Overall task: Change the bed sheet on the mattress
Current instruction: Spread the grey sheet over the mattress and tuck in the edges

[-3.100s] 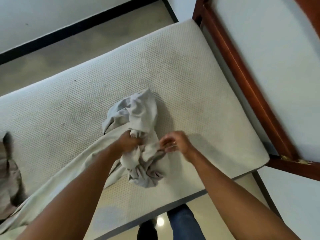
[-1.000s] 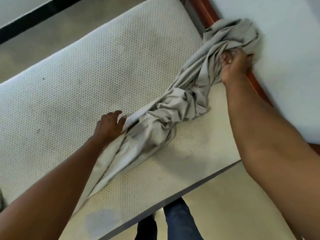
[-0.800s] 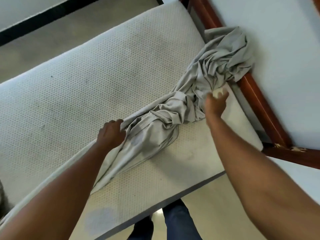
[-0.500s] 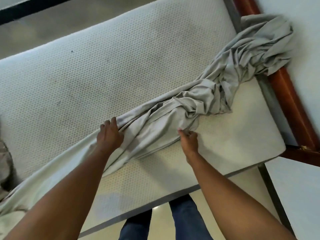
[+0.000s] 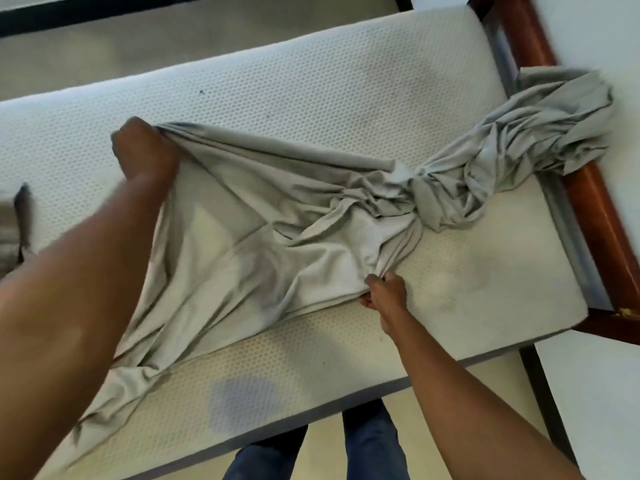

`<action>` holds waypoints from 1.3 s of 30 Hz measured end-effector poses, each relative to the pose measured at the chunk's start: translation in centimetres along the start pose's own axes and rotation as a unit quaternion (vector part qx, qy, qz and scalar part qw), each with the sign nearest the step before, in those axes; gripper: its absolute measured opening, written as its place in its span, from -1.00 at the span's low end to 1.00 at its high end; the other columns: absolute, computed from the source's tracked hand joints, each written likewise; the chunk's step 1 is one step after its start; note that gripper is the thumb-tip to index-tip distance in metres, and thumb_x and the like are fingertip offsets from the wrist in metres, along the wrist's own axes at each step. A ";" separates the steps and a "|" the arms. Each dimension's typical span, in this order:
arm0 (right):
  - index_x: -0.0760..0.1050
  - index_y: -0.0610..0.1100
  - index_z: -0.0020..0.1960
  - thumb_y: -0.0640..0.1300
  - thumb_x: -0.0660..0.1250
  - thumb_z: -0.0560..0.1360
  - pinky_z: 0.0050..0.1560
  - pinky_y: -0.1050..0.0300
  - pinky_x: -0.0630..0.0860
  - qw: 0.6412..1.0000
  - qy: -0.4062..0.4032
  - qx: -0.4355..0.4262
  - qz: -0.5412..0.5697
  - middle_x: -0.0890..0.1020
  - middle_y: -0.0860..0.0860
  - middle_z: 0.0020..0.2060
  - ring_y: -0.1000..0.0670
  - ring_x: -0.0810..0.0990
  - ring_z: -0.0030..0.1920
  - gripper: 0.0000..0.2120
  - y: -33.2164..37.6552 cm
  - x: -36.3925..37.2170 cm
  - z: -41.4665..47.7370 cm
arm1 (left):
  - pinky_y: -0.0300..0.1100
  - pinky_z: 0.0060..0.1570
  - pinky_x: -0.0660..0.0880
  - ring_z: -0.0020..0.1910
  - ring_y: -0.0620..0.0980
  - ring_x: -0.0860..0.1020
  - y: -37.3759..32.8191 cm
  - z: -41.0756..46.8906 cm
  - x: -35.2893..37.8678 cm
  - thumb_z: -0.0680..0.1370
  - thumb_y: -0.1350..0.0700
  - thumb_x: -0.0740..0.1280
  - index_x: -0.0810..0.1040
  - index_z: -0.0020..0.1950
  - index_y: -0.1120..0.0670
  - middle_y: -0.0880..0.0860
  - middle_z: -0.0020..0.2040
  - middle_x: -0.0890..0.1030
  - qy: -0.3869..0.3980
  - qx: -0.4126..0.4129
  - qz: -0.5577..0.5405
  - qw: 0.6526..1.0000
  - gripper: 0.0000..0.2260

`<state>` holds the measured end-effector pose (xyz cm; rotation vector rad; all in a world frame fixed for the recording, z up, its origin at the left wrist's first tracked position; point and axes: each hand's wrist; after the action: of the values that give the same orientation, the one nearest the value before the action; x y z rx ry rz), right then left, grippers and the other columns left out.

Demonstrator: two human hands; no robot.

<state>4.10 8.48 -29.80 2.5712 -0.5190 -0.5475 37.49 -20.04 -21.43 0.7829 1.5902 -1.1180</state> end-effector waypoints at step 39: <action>0.57 0.06 -0.04 -0.16 0.35 0.47 -0.05 -0.13 0.67 0.968 -0.006 -0.231 -0.097 0.70 0.02 -0.20 0.00 0.71 -0.21 -0.87 6.4 -3.3 0.0 | -0.18 -0.30 0.38 -0.36 -0.03 0.53 -5.2 -20.5 4.8 0.59 0.11 0.38 0.66 -0.19 0.17 0.03 -0.36 0.60 0.241 0.141 -0.117 0.953 -0.80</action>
<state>-0.39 4.64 -25.64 2.1806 -0.1190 -0.6632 24.16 -3.03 -23.01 1.1448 1.9932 -1.4214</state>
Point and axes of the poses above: each hand's wrist, its own z-axis towards the middle knuckle, its own x-axis out of the palm, y = z × x
